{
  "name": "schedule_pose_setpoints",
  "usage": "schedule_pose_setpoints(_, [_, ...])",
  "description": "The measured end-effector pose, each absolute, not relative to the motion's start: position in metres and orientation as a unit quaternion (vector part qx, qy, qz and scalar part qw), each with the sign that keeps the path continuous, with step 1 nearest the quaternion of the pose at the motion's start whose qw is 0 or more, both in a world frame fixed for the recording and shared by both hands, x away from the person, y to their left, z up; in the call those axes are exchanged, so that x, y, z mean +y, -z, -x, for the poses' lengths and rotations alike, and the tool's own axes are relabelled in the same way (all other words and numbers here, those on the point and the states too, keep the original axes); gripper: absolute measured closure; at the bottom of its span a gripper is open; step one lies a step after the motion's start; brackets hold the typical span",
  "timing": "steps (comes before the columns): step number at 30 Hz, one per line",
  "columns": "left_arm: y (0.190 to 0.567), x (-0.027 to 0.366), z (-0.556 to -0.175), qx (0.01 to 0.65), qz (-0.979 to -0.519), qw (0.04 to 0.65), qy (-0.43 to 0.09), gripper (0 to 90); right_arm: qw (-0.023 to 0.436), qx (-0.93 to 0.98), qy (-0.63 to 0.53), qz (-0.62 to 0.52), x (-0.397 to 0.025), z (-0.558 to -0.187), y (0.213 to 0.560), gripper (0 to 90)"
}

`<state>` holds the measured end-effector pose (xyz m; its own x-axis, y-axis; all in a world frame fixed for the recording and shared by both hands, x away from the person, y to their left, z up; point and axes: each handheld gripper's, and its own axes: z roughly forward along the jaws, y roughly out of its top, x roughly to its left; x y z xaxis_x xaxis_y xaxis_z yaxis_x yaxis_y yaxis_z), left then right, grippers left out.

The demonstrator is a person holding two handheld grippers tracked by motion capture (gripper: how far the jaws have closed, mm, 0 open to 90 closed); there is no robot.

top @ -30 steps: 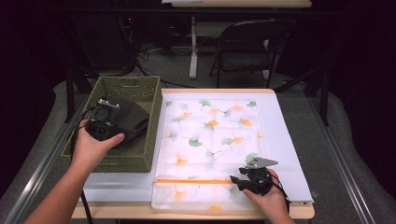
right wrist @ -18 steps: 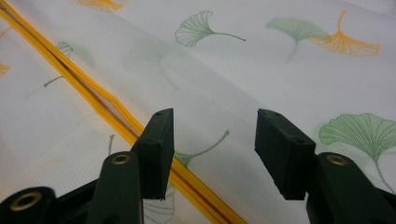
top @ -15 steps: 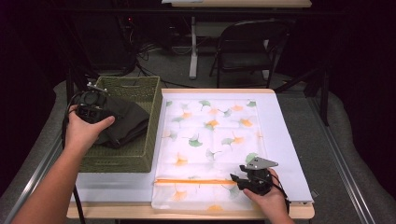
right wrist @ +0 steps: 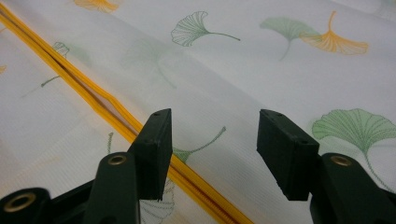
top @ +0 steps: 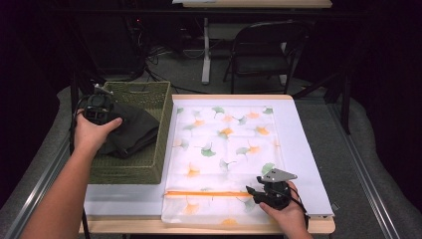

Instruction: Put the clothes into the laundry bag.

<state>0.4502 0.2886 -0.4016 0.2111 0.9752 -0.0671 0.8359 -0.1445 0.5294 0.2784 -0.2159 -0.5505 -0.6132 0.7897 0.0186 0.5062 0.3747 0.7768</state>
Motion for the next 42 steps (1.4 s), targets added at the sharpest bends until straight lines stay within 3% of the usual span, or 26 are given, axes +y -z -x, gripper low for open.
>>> schedule_pose_setpoints(26, [0.430, 0.314, -0.478, 0.648, -0.721, 0.200, -0.142, 24.2, 0.185, 0.798, -0.381, -0.428, -0.225, -0.272, 0.551, 37.5])
schedule_pose_setpoints(42, [0.441, 0.327, -0.484, 0.673, -0.707, 0.172, -0.133, 16.7, 0.179, 0.802, -0.379, -0.425, -0.225, -0.273, 0.553, 37.5])
